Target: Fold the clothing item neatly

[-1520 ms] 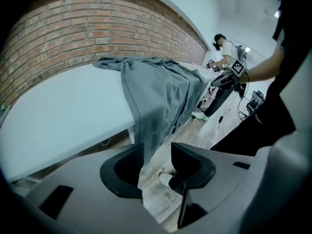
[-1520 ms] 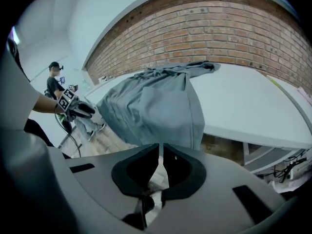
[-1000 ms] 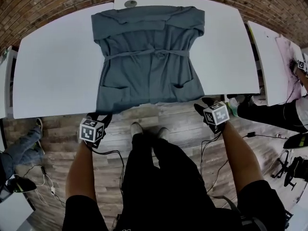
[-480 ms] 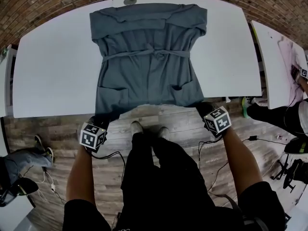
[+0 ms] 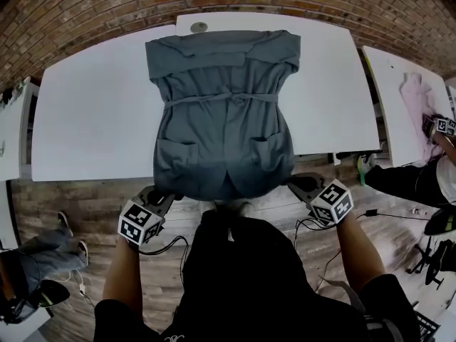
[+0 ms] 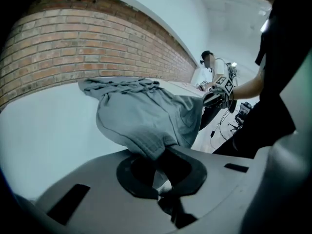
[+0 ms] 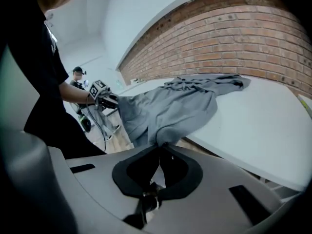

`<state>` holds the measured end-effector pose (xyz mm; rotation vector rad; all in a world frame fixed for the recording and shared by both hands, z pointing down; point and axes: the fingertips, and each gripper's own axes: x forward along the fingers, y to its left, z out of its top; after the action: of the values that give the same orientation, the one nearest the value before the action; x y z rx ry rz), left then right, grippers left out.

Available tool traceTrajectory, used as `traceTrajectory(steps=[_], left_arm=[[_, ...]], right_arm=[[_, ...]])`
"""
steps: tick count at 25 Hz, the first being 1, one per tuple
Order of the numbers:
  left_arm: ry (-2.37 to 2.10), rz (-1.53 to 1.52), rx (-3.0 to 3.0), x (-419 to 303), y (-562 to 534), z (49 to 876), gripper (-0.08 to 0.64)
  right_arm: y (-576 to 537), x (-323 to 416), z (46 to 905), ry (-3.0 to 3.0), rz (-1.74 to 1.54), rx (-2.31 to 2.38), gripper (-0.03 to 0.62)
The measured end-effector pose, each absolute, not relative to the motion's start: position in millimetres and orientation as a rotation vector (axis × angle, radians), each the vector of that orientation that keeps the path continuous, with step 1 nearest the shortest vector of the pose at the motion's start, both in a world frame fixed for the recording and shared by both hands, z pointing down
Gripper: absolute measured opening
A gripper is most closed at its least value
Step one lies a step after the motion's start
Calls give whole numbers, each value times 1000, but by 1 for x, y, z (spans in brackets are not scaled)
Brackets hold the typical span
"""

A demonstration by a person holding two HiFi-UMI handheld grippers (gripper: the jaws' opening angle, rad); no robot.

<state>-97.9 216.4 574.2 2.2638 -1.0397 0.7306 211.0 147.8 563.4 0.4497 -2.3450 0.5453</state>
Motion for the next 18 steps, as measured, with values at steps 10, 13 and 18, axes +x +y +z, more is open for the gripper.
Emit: traceTrajectory(steps=[10,13,18], left_arm=[[-1090,496,2500,-94,182,464,5],[-1128,425,2541,-102,163,440,5],[-1149,374,2641,-109,124,404,5]], right_arm=[[125,171,462,-2581,467,496,8],[105,167,437,-2636,462,571,8],[64,154,403,-2691,411,682,8]])
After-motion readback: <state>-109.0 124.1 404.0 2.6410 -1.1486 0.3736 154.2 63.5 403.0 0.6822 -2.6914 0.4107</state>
